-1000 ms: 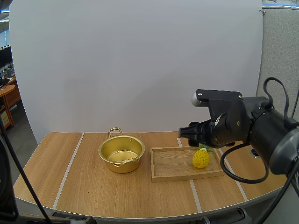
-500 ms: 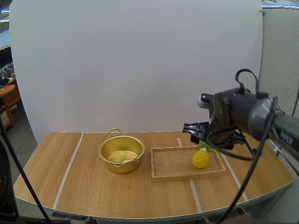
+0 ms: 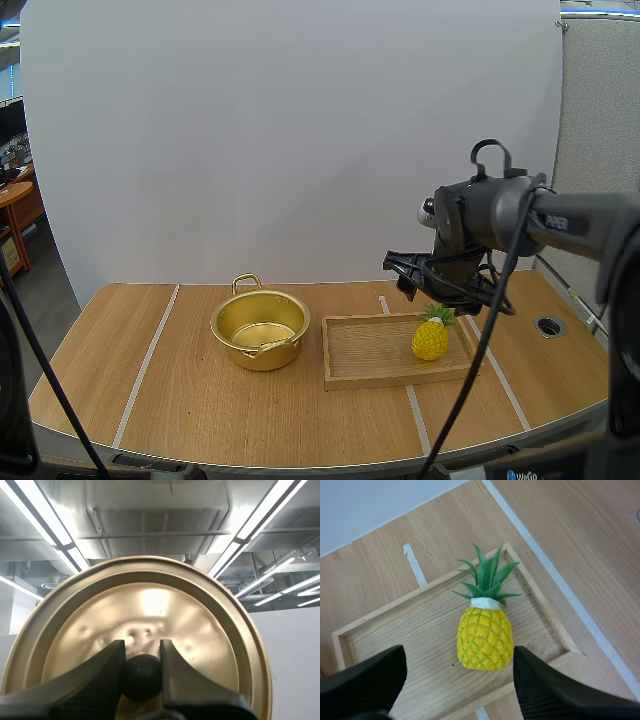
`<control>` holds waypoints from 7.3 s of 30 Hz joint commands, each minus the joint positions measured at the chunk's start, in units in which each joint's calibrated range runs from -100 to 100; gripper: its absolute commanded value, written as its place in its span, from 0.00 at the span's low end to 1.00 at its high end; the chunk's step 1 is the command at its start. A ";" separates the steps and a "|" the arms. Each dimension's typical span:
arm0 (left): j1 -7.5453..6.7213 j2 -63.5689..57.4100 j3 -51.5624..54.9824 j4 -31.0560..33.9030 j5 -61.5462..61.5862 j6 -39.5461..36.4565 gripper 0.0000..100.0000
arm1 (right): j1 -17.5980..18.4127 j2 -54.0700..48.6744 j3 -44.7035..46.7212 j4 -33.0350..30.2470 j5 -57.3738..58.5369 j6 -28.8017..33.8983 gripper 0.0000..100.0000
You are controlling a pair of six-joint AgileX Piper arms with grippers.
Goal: Open the pot, put the pineapple inside, and close it
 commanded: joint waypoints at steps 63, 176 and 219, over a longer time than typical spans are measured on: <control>0.19 -0.13 -0.07 0.40 -0.60 -0.29 0.00 | -0.19 23.60 -0.40 -11.59 -18.95 12.50 0.00; 0.19 -0.13 -0.07 0.40 -0.60 -0.29 0.00 | 23.57 11.95 -13.68 -15.32 -31.42 -14.24 1.00; 0.19 -0.13 -0.07 0.40 -0.60 -0.29 0.00 | 23.05 28.84 -25.04 -18.45 -35.04 -10.98 0.00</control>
